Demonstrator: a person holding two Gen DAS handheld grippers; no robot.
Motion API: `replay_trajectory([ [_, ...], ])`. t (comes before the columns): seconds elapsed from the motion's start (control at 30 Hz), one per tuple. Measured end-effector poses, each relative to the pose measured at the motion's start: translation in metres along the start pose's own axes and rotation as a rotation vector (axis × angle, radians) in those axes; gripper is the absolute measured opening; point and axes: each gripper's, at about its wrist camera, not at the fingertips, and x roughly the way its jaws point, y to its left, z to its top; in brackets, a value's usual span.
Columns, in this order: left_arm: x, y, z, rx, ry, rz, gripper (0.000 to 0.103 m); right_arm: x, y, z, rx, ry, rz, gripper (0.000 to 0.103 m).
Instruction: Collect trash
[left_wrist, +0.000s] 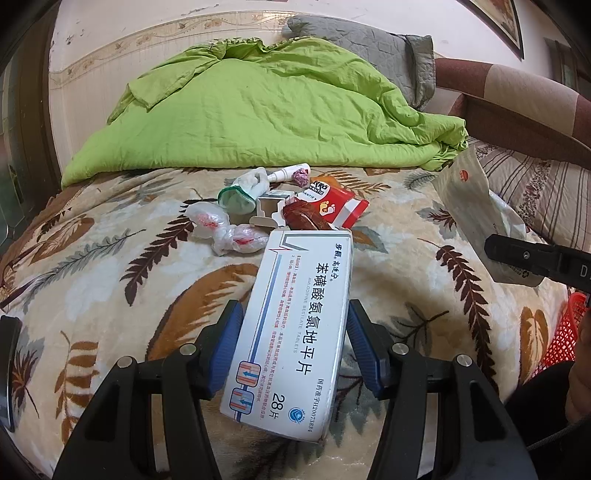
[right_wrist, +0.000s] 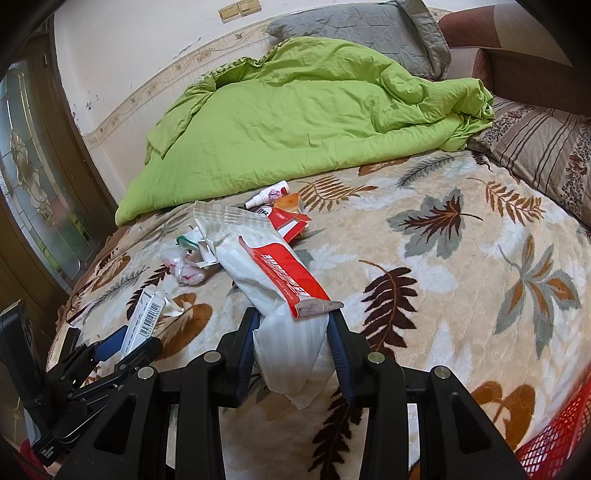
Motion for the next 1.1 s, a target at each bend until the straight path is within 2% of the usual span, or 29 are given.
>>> replay_trajectory([
  [1.1, 0.0, -0.0017, -0.0003, 0.004, -0.001, 0.0, 0.056, -0.0025, -0.0013, 0.0011, 0.007, -0.004, -0.003, 0.041],
])
